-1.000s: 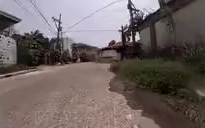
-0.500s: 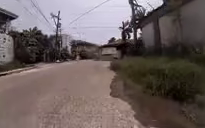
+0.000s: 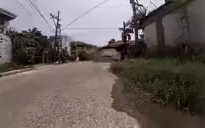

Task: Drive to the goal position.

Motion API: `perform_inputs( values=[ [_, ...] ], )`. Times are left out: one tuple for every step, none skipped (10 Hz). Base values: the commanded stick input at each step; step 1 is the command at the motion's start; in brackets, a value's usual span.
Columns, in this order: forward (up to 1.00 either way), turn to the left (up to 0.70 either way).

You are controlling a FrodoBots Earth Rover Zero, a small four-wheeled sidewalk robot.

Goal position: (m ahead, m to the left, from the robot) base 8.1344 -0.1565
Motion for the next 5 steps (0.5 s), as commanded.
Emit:
perform_inputs(
  values=[
    [0.7, 0.0],
    [0.7, 0.0],
    [0.7, 0.0],
    [0.7, 0.0],
    [0.7, 0.0]
  ],
)
